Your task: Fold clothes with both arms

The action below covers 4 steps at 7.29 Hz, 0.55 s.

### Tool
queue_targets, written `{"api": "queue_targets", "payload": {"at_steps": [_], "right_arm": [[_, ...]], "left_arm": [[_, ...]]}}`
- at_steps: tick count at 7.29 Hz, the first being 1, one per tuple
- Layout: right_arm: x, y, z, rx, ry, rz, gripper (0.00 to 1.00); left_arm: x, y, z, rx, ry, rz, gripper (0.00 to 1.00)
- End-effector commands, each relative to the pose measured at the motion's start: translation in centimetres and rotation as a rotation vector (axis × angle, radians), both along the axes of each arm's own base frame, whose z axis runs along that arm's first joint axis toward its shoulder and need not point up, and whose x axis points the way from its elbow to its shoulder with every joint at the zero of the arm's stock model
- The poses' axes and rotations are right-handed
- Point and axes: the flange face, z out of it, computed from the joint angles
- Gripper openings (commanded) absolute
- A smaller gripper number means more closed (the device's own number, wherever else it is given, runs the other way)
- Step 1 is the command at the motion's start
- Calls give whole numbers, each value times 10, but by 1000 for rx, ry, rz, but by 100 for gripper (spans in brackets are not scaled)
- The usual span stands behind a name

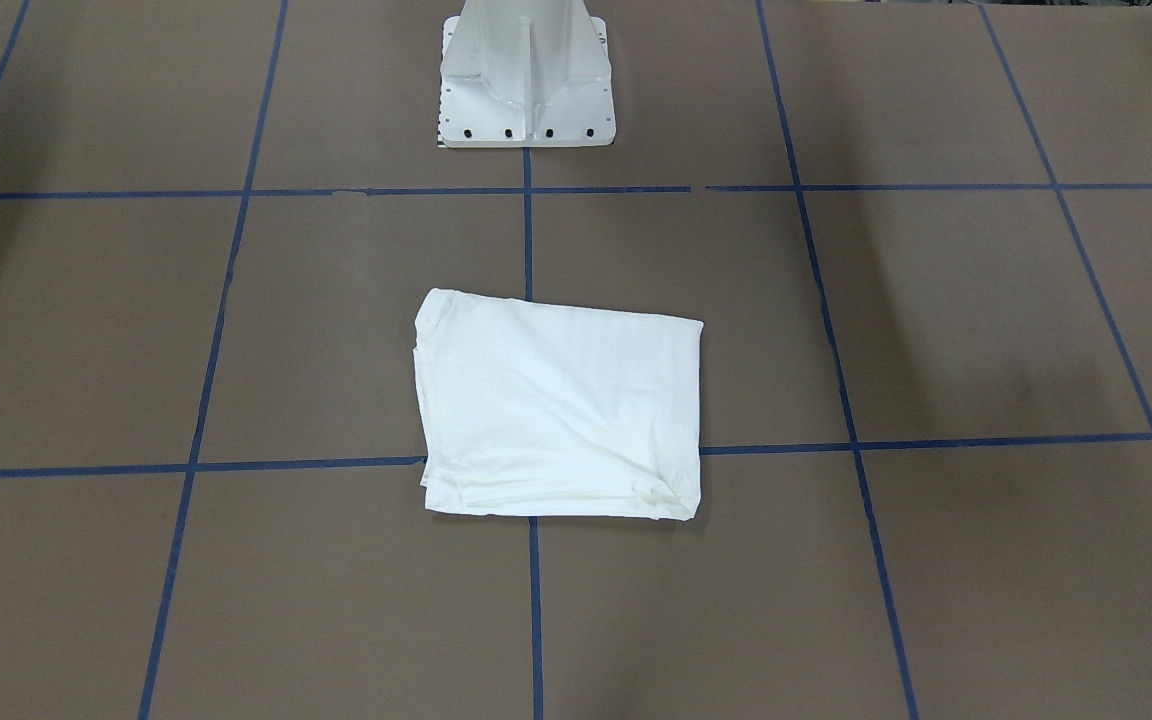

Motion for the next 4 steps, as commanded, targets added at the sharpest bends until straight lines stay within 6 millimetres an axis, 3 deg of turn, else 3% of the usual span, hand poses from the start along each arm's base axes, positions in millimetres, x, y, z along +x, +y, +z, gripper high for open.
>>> {"api": "queue_targets", "payload": {"at_steps": [1, 4], "right_arm": [[-1, 0, 0, 1, -4, 0, 100], [0, 0, -2, 2, -8, 1, 100]], "left_arm": [[0, 0, 0, 0, 0, 0, 100], [0, 0, 0, -2, -1, -2, 100]]}}
